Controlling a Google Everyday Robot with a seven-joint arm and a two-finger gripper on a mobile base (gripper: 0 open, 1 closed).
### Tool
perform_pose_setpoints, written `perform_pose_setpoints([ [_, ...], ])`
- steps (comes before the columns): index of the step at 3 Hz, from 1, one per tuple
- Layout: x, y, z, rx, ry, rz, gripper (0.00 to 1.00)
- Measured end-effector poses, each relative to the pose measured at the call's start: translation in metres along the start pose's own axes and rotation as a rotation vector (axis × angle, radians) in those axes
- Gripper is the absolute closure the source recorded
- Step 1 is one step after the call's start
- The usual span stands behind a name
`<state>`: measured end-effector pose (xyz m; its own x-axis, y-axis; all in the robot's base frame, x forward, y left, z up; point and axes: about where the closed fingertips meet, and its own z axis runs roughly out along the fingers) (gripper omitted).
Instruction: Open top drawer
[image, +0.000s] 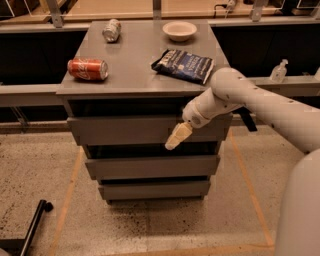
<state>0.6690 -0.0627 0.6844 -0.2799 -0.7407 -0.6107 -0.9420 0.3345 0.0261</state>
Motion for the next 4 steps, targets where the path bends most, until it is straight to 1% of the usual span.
perform_pose_setpoints([
  [1, 0.010, 0.002, 0.010, -0.016, 0.010, 0.036, 0.00],
  [2, 0.007, 0.002, 0.005, -0.016, 0.010, 0.036, 0.18],
  [4, 0.000, 0.003, -0.004, -0.017, 0.010, 0.036, 0.65],
])
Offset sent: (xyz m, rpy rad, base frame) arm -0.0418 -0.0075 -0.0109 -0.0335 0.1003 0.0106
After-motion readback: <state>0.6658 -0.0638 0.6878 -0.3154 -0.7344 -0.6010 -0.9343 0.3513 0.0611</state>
